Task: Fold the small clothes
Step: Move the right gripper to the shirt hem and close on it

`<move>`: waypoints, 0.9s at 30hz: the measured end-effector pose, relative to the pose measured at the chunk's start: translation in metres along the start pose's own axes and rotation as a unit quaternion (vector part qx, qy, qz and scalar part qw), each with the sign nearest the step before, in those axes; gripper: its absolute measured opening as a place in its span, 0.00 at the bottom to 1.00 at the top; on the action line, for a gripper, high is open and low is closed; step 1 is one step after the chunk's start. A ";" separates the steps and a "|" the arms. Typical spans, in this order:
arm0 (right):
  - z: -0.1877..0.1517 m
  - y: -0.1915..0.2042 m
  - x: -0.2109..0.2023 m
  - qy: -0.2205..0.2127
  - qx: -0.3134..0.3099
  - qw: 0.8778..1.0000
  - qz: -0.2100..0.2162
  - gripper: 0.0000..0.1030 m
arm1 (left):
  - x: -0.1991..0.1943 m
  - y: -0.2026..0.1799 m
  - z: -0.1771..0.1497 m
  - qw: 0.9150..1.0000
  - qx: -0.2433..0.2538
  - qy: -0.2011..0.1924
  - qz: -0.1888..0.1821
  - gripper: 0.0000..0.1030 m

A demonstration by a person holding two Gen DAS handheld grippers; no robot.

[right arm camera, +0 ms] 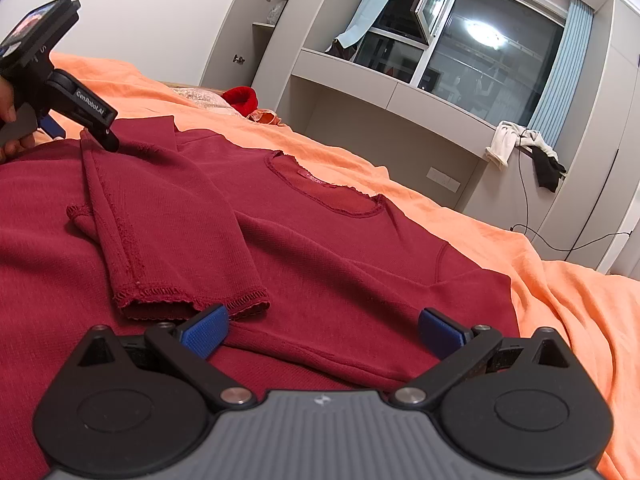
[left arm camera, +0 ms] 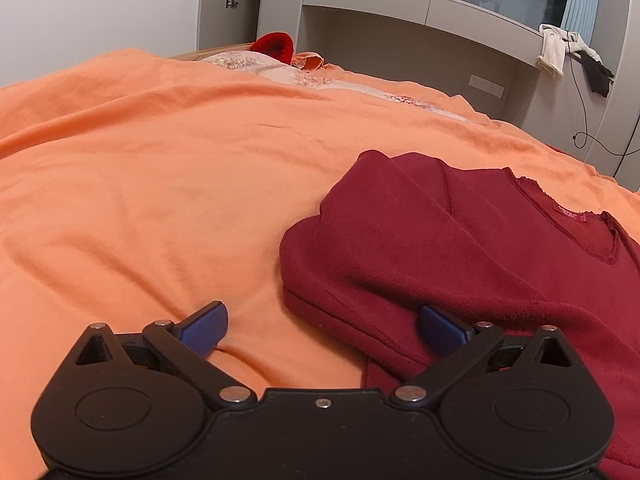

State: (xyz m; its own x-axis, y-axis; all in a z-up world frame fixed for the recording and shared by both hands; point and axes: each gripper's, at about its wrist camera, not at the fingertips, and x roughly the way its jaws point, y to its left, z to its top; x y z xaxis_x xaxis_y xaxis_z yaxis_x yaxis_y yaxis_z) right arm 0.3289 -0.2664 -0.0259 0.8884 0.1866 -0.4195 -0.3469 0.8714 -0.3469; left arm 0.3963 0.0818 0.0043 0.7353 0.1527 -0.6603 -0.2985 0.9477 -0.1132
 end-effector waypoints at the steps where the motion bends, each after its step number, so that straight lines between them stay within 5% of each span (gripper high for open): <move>1: 0.000 0.000 -0.001 0.000 0.000 1.000 0.000 1.00 | -0.001 0.000 0.000 1.000 -0.001 -0.001 -0.001 0.99; 11: 0.007 -0.012 -0.021 -0.030 0.021 0.999 0.018 1.00 | -0.034 0.004 -0.007 1.000 -0.007 -0.003 -0.005 0.99; 19: 0.031 -0.016 -0.042 -0.046 0.072 0.982 0.170 0.99 | -0.073 0.014 -0.025 1.000 -0.004 -0.010 -0.022 0.99; 24: 0.033 0.008 -0.034 -0.025 0.027 0.980 0.197 0.77 | -0.097 0.023 -0.038 0.999 -0.006 -0.021 -0.037 0.99; 27: 0.033 0.007 -0.028 -0.018 0.030 0.979 0.201 0.56 | -0.101 0.028 -0.042 0.999 -0.004 -0.026 -0.037 0.99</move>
State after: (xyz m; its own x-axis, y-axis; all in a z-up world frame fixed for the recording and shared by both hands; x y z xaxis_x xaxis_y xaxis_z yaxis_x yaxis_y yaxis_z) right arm 0.3120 -0.2509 0.0111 0.6936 0.5353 -0.4821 -0.6536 0.7490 -0.1088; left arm 0.2881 0.0816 0.0364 0.7857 0.0973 -0.6109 -0.2472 0.9547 -0.1659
